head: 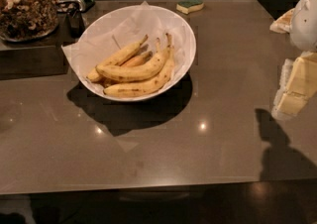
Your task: Pick banana from white bowl
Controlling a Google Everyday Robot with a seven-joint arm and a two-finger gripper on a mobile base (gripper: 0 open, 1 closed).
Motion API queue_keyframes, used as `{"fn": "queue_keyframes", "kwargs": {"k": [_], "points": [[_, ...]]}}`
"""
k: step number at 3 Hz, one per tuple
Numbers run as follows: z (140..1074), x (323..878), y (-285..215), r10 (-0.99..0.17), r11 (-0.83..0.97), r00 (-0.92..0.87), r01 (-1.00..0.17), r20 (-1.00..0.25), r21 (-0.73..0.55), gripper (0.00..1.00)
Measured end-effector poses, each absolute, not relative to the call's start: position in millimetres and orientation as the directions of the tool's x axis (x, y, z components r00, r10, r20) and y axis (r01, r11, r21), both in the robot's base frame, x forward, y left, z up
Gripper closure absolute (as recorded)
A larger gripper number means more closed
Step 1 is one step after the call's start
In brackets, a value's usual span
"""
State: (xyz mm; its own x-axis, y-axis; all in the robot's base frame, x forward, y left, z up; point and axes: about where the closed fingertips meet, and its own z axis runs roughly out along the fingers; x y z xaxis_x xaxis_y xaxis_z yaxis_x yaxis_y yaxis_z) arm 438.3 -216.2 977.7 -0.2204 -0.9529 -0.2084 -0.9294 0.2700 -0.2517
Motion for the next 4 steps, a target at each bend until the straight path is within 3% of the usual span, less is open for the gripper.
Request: {"fn": "queue_keyframes", "kwargs": {"k": [2,4], "points": [[978,453,-200,-0.944,0.245,-0.172,-0.937,-0.282,-0.248,0.00],[975,518,-133,-0.828,0.164,-0.044,-0.972,-0.559,-0.166,0.00]]}}
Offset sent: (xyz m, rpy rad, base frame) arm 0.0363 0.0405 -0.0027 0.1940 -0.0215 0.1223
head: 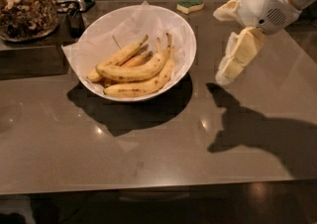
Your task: Pick banana from white bowl
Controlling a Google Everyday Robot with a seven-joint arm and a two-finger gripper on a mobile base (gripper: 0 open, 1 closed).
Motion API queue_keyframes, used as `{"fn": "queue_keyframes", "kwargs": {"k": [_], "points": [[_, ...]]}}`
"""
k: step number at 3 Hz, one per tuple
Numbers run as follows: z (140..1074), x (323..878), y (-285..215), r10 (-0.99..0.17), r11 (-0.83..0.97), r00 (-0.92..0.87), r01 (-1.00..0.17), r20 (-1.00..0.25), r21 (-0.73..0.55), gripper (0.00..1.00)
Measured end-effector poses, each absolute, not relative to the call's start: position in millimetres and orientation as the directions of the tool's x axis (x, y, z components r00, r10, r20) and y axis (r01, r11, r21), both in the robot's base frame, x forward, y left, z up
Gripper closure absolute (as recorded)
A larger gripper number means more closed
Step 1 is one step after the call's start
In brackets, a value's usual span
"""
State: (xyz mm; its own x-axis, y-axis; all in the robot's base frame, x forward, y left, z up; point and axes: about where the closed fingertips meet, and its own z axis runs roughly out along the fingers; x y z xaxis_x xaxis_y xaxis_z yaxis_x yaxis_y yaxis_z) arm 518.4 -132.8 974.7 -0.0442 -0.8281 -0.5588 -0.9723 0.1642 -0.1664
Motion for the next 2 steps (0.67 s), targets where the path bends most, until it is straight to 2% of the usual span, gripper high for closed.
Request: {"fn": "queue_keyframes", "kwargs": {"k": [2], "points": [[973.9,521.9,-129.5,-0.815,0.165,-0.044,-0.974,-0.578,-0.158,0.00]]}}
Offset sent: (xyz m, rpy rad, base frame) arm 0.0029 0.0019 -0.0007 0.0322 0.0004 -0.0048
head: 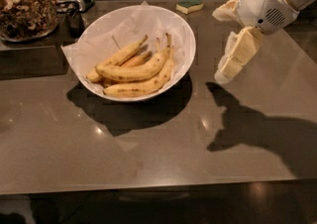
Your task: Pick banana from white bowl
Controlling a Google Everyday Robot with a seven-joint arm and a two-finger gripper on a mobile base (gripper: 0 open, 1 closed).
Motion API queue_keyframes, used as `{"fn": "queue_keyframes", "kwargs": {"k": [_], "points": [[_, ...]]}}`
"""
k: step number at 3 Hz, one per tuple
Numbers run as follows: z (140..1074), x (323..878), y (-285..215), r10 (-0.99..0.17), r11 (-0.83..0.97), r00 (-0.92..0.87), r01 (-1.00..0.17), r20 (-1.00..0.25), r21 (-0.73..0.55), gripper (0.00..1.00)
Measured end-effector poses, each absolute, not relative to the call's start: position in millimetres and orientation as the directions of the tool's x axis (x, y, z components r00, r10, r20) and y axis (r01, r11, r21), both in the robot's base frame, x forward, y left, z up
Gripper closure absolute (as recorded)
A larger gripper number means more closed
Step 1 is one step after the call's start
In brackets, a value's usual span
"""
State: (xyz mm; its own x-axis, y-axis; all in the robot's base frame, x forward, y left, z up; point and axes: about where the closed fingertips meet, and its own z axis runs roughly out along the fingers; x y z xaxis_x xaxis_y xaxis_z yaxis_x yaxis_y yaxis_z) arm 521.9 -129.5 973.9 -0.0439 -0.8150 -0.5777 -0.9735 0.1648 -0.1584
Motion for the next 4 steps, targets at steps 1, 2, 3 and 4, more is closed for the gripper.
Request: {"fn": "queue_keyframes", "kwargs": {"k": [1,2,3,4], "points": [[964,528,-101,-0.777,0.107,0.013,-0.982,-0.630,-0.152,0.00],[961,536,-56,-0.728,-0.009,0.113,-0.988,-0.677,-0.155,0.00],[966,541,-21,-0.698,-0.101,0.190,-0.981,-0.691,-0.168,0.00],[960,550,1,-0.710,-0.158,0.240,-0.970,-0.662,-0.182,0.00]]}}
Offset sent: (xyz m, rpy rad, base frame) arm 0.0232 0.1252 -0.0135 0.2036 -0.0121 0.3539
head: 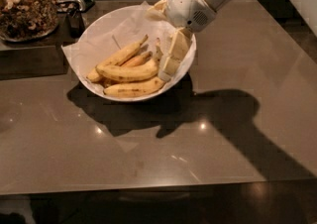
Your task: Pick banana from white bowl
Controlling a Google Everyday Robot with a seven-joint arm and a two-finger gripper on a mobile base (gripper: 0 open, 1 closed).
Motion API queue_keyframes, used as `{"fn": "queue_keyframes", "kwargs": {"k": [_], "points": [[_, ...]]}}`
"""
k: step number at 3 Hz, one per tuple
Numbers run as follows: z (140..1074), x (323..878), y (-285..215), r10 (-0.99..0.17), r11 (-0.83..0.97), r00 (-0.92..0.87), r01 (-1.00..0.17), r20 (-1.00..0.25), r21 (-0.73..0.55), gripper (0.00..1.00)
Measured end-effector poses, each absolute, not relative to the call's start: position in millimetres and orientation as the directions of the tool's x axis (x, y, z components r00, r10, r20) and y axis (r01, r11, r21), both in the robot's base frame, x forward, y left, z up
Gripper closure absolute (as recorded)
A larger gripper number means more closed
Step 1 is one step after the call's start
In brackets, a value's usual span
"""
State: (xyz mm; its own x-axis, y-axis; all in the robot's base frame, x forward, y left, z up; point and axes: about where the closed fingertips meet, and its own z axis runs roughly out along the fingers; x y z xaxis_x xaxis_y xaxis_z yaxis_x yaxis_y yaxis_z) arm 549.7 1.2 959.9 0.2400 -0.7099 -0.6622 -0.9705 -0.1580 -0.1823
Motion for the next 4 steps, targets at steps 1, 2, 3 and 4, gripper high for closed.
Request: {"fn": "queue_keyframes", "kwargs": {"k": [1,2,3,4], "points": [[960,550,3,-0.710,-0.162,0.243,-0.970,-0.661,-0.183,0.08],[951,552,3,-0.696,-0.139,0.224,-0.974,-0.682,-0.179,0.00],[930,562,16,-0.656,-0.147,0.225,-0.974,-0.720,-0.170,0.03],[910,571,27,-0.631,-0.155,0.217,-0.976,-0.745,-0.153,0.09]]}}
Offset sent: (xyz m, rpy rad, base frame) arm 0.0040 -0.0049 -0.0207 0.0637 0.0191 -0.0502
